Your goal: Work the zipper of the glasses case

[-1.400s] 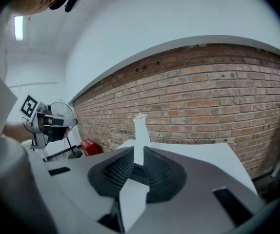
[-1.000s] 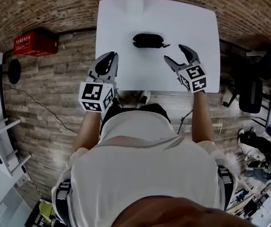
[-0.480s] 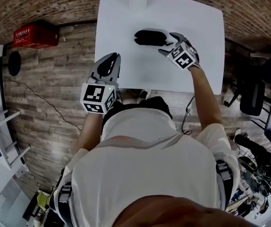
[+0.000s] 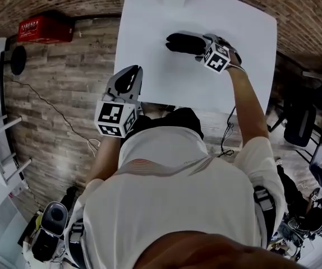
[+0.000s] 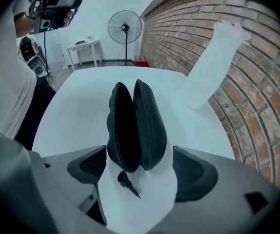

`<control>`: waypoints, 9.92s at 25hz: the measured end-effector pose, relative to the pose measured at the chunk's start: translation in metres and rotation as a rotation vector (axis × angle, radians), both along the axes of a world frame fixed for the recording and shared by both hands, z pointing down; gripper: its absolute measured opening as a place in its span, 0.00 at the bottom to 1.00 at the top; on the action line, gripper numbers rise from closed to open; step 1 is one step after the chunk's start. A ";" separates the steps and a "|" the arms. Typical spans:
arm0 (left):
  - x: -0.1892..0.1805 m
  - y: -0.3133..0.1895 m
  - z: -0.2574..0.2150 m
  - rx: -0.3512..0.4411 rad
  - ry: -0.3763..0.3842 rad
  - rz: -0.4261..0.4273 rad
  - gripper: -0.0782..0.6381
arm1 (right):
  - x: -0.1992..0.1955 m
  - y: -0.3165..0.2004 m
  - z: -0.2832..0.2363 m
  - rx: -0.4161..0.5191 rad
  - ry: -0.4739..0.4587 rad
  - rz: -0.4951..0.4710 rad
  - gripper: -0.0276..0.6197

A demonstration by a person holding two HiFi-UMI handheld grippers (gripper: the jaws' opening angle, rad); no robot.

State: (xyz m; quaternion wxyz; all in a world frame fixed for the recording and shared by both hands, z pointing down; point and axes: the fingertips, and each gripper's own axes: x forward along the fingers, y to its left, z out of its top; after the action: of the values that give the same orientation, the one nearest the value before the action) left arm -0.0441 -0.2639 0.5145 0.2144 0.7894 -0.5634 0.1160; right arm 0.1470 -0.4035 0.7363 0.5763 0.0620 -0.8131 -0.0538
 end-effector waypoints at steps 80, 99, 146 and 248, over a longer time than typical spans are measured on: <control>0.056 0.067 -0.212 0.258 0.600 0.984 0.53 | -0.142 0.234 -0.384 -0.536 -1.281 0.234 0.51; 0.074 0.080 -0.203 0.273 0.590 0.975 0.49 | -0.144 0.247 -0.377 -0.568 -1.241 0.193 0.51; 0.032 -0.029 -0.199 0.217 0.729 0.310 0.49 | -0.134 0.187 -0.348 0.156 -1.084 0.467 0.13; 0.077 0.083 -0.004 -0.373 -0.136 1.000 0.49 | -0.125 0.187 -0.330 0.595 -0.658 0.026 0.17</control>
State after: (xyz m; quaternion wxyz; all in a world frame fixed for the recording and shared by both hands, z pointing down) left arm 0.0327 -0.1813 0.5102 0.2326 0.9005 -0.1011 0.3531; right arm 0.0223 -0.2163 0.4067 0.2442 0.2493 -0.9015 -0.2559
